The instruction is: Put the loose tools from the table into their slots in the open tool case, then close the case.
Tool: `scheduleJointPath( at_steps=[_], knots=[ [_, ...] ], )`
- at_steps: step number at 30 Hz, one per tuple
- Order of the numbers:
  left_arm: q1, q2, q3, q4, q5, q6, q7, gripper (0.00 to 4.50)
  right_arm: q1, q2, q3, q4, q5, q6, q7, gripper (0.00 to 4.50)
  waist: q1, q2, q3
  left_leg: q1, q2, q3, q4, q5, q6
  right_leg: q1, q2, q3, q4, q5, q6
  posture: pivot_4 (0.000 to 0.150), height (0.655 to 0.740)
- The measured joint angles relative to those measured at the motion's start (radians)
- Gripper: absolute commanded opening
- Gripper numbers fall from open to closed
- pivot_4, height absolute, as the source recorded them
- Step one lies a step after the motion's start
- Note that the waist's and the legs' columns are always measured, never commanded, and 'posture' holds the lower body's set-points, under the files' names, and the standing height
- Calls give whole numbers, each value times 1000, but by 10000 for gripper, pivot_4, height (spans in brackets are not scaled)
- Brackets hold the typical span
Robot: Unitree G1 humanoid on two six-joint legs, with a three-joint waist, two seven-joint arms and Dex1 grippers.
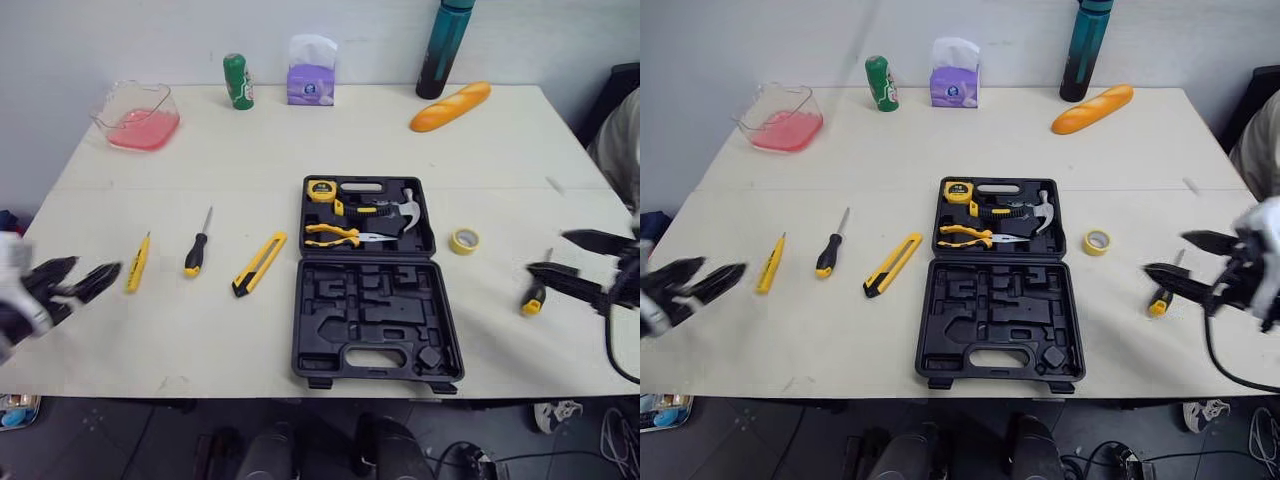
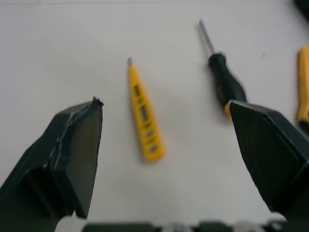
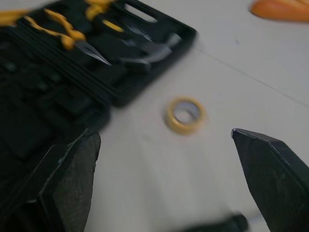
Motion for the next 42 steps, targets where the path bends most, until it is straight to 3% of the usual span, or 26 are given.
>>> scheduleJointPath(
  at_steps=[6, 13, 16, 21, 22, 24, 27, 30, 35, 42],
  knots=[
    [-159, -97, -176, -101, 2, 256, 208, 43749, -237, 89, 220, -200, 190, 106, -93, 45000, -1, -1, 0, 0, 1, 2, 0, 1, -1, -1, 12, 4, -1, 0, 0, 1500, 7394],
    [-256, -108, -357, 3, 86, 241, 275, 43749, -436, 213, 449, -199, 206, 91, -106, 45000, 2, -3, 0, -1, 1, 1, 1, 2, -1, -1, 13, 5, 0, 0, 0, 1500, 7394],
    [-295, -133, -421, 88, 117, 197, 283, 35187, -498, 278, 535, -164, 173, 59, -108, 45000, 1, -3, 0, -1, 1, 2, 1, 2, -1, -2, 13, 5, 0, 0, 0, 1500, 7394],
    [-308, -150, -427, 120, 139, 170, 287, 11978, -529, 316, 595, -119, 128, 22, -106, 45000, 4, -3, 0, -1, 0, 2, 1, 3, 0, -1, 12, 4, 0, 0, 0, 1500, 7394],
    [-308, -150, -427, 120, 139, 164, 284, 9889, -529, 316, 598, -117, 122, 15, -106, 45000, 4, -3, 0, -1, 0, 2, 1, 3, 0, -1, 12, 4, 0, 0, 0, 1500, 7394],
    [-306, -141, -430, 124, 140, 153, 265, 9916, -528, 316, 598, -117, 118, 7, -104, 45000, 3, -3, 0, -1, 0, 2, 1, 3, 0, -1, 12, 4, 0, 0, 1, 1500, 7394],
    [-297, -63, -473, 122, 148, 120, 200, 9916, -502, 305, 594, -119, 109, 4, -100, 45000, 0, -4, 0, -1, 1, 2, 1, 3, 0, -2, 13, 4, -1, 0, 1, 1500, 7394],
    [-287, 79, -540, 47, 151, 30, 55, 9916, -440, 266, 573, -121, 106, 4, -99, 45000, 0, -5, 1, -3, 0, 2, 1, 2, -1, -3, 12, 4, -1, 0, 0, 1500, 7394],
    [-440, 187, -721, -97, 85, -52, -241, 9916, -305, 176, 458, -173, 136, 19, -97, 45000, 11, -5, 1, -3, -1, 1, 1, 3, 0, -1, 11, 4, -5, 2, 3, 1500, 7394],
    [-724, 110, -1067, 48, 200, -194, -501, 9916, -33, 52, 275, -263, 148, 53, -95, 45000, 3, -5, 1, -1, 1, 6, 0, 3, 1, -1, 15, -1, -4, 2, 3, 1500, 7394]
  ],
)
